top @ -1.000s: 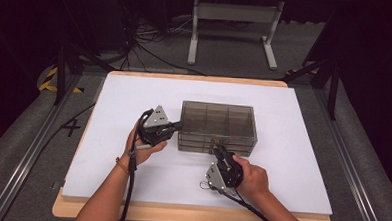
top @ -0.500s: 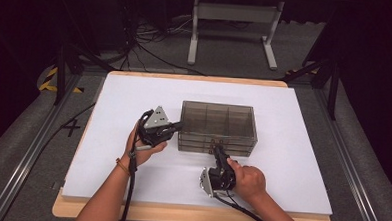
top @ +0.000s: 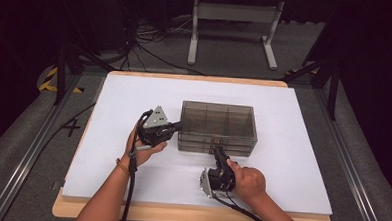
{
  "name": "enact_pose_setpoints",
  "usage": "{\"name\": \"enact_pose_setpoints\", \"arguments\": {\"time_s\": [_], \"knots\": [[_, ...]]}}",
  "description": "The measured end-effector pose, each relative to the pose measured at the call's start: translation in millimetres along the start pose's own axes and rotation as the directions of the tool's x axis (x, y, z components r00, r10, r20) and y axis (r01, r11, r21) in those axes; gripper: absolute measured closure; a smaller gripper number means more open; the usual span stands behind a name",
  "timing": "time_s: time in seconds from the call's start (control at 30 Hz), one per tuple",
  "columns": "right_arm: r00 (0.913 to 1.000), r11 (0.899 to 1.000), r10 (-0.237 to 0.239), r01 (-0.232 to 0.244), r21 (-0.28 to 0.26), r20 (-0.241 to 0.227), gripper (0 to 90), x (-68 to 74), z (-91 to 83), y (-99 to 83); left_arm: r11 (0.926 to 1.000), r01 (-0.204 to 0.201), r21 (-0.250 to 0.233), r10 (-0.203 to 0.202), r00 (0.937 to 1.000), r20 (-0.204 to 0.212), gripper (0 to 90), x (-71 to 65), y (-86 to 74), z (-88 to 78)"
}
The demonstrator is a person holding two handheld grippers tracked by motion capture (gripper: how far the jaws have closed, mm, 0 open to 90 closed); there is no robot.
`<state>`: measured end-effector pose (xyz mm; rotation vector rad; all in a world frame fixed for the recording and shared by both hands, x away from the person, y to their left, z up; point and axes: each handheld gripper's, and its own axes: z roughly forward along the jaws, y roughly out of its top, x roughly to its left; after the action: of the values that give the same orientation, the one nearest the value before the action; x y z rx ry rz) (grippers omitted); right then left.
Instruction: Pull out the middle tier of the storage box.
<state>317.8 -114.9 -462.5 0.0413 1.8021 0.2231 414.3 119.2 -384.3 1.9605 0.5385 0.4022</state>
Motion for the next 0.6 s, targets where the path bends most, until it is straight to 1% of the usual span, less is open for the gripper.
{"name": "enact_pose_setpoints", "arguments": {"time_s": [0.2,0.3,0.33,0.43,0.5,0.53,0.6], "knots": [[1.0,1.0,-0.002,0.002,-0.006,-0.005,80.7,0.3,-3.0,0.8,1.0,-0.01,0.001,0.01,0.9999,-0.005,89.9,0.2,0.0,-0.3],[1.0,1.0,-0.007,0.007,-0.008,0.003,80.7,0.4,-4.2,0.7,1.0,-0.006,0.0,0.006,1.0,-0.005,89.9,-0.4,-0.1,-0.2],[1.0,1.0,-0.007,0.007,-0.006,-0.005,80.8,0.9,-4.9,0.7,1.0,-0.005,-0.001,0.005,1.0,-0.005,89.9,-0.6,-0.2,-0.1],[0.9999,1.0,-0.014,0.014,-0.011,-0.006,80.7,0.9,-5.8,0.8,1.0,-0.004,-0.005,0.004,1.0,-0.005,89.9,-0.6,-0.6,-0.1],[0.9999,1.0,-0.011,0.011,-0.009,-0.003,80.7,1.0,-6.8,1.0,1.0,-0.004,-0.005,0.004,1.0,-0.004,89.9,-0.6,-0.6,-0.1],[1.0,1.0,-0.002,0.001,-0.006,-0.007,80.7,1.4,-7.7,1.2,1.0,-0.005,-0.005,0.005,1.0,-0.004,89.9,-0.6,-0.6,-0.1],[1.0,1.0,-0.003,0.002,-0.007,-0.009,80.7,1.3,-7.9,1.2,1.0,-0.005,-0.004,0.005,1.0,-0.003,89.9,-0.4,-0.6,-0.2]]}}
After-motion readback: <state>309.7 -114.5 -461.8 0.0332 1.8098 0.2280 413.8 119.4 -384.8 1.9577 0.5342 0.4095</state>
